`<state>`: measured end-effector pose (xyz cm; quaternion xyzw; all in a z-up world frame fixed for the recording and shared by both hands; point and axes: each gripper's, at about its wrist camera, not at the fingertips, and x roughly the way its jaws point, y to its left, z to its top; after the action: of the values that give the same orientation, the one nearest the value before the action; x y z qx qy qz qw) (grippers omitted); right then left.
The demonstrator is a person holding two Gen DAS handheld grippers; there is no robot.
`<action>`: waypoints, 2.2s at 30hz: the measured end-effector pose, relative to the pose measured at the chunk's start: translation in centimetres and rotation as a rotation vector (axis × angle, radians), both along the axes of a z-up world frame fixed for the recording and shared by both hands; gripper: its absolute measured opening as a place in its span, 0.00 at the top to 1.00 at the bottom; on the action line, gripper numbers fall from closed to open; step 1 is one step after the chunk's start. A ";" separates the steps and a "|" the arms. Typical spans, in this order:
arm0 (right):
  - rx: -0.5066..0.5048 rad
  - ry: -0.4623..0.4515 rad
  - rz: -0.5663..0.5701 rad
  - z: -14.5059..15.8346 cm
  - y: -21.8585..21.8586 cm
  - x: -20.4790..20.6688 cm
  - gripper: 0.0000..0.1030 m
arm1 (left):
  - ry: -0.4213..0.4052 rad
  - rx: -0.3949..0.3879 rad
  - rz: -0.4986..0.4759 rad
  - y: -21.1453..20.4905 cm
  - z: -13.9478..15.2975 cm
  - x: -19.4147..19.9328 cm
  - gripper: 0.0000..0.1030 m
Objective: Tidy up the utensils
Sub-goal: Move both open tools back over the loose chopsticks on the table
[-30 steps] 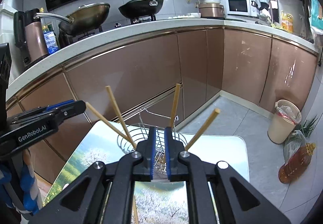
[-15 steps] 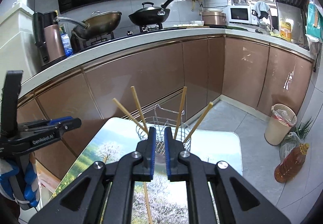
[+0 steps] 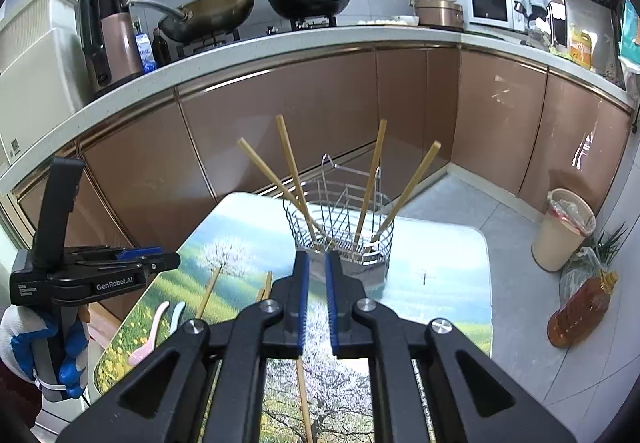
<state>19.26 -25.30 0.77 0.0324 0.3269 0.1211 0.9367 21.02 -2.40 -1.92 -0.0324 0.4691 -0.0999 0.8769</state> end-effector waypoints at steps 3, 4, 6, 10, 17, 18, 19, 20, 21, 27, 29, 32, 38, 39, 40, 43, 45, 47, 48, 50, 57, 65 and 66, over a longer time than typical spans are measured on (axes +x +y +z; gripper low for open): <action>0.000 0.025 0.009 -1.2 0.1 0.4 0.92 | 0.040 -0.003 0.000 0.1 -1.4 0.4 0.74; 0.000 0.035 0.012 -1.6 0.2 0.6 0.92 | 0.052 -0.001 0.002 0.1 -1.9 0.5 0.74; -0.001 0.054 0.019 -2.4 0.3 1.0 0.92 | 0.072 0.002 0.005 0.2 -2.9 0.8 0.74; -0.001 0.084 0.028 -3.8 0.6 1.8 0.92 | 0.099 -0.002 0.010 0.4 -4.3 1.3 0.74; 0.007 0.122 0.035 -6.3 1.0 2.6 0.92 | 0.066 0.025 0.030 0.3 -5.4 1.1 0.68; 0.008 0.128 0.035 -6.7 1.0 2.6 0.92 | 0.054 0.031 0.034 0.3 -5.5 1.0 0.67; 0.008 0.132 0.035 -6.9 1.0 2.6 0.92 | 0.041 0.037 0.036 0.2 -5.5 0.8 0.65; 0.007 0.136 0.034 -7.3 1.0 2.5 0.92 | 0.029 0.045 0.037 0.1 -5.5 0.7 0.63; 0.004 0.140 0.032 -7.5 1.1 2.5 0.92 | 0.014 0.056 0.037 0.0 -5.5 0.4 0.62; -0.015 0.158 0.022 -9.0 1.2 2.2 0.78 | -0.034 0.084 0.032 -0.4 -5.8 -0.3 0.58; -0.017 0.165 0.021 -9.3 1.2 2.1 0.78 | -0.044 0.091 0.028 -0.6 -5.9 -0.5 0.58; -0.018 0.172 0.022 -9.8 1.2 2.1 0.78 | -0.052 0.100 0.022 -0.8 -6.1 -0.6 0.58; -0.018 0.185 0.035 -10.4 1.4 2.4 0.78 | -0.039 0.104 0.020 -0.9 -6.7 -0.1 0.58; -0.018 0.186 0.040 -10.5 1.5 2.5 0.78 | -0.035 0.104 0.019 -0.9 -6.8 0.0 0.58; -0.020 0.188 0.042 -10.5 1.5 2.6 0.78 | -0.030 0.105 0.019 -0.9 -7.0 0.2 0.58; -0.022 0.193 0.051 -10.8 1.7 3.0 0.78 | -0.018 0.104 0.020 -0.8 -7.3 0.5 0.58; -0.020 0.196 0.053 -10.9 1.7 3.2 0.78 | -0.014 0.107 0.023 -0.7 -7.5 0.8 0.58; -0.017 0.199 0.054 -11.1 1.6 3.4 0.78 | -0.011 0.109 0.026 -0.6 -7.7 1.0 0.58; -0.015 0.202 0.053 -11.2 1.6 3.5 0.78 | -0.009 0.110 0.027 -0.6 -7.8 1.1 0.58; -0.013 0.206 0.054 -11.4 1.5 3.5 0.78 | -0.005 0.107 0.029 -0.4 -7.9 1.2 0.58; -0.013 0.219 0.061 -12.0 1.3 3.8 0.78 | -0.002 0.091 0.035 0.8 -7.4 1.5 0.53; -0.001 0.226 0.081 -12.4 1.4 3.7 0.78 | 0.033 0.090 0.022 0.9 -8.3 1.5 0.53; -0.001 0.227 0.081 -12.5 1.4 3.7 0.78 | 0.036 0.090 0.021 0.8 -8.4 1.4 0.53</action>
<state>22.91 -23.90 -11.69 0.0321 0.4321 0.1543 0.8880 22.44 -1.62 -10.30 0.0002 0.4884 -0.0690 0.8699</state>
